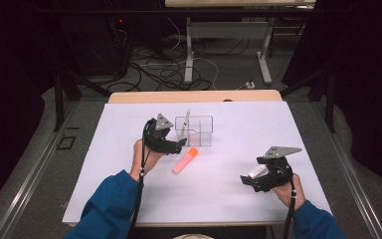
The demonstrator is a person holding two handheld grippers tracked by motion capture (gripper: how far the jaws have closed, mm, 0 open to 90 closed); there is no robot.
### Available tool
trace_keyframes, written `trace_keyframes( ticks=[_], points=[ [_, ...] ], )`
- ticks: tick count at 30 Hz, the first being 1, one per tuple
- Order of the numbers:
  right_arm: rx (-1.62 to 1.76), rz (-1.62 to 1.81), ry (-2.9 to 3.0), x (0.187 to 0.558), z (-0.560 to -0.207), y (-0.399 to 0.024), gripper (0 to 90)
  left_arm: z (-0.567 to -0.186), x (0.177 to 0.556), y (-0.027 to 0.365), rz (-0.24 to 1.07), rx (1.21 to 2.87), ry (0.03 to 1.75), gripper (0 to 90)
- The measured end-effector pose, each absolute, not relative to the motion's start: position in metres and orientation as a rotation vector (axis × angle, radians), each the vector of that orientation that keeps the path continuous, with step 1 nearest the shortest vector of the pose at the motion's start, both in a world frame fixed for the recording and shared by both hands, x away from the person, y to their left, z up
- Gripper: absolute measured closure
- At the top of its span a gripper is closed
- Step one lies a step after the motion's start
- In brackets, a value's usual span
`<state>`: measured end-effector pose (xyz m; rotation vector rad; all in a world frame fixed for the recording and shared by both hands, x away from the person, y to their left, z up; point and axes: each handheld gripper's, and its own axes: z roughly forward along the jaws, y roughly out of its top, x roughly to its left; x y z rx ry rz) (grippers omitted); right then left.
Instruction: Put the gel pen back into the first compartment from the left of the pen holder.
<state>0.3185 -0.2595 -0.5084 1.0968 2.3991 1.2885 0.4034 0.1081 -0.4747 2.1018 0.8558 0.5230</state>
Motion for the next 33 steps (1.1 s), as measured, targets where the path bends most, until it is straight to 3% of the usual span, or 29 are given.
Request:
trace_keyframes(
  ticks=[13, 33],
  points=[
    [1.079, 1.262, 2.406, 0.317, -0.509, -0.257, 0.0, -0.482, 0.386, 0.12, 0.49, 2.155, 0.876, 2.2],
    [1.09, 1.261, 2.421, 0.318, -0.511, -0.257, 0.0, -0.492, 0.38, 0.119, 0.434, 2.243, 0.893, 0.0]
  ],
)
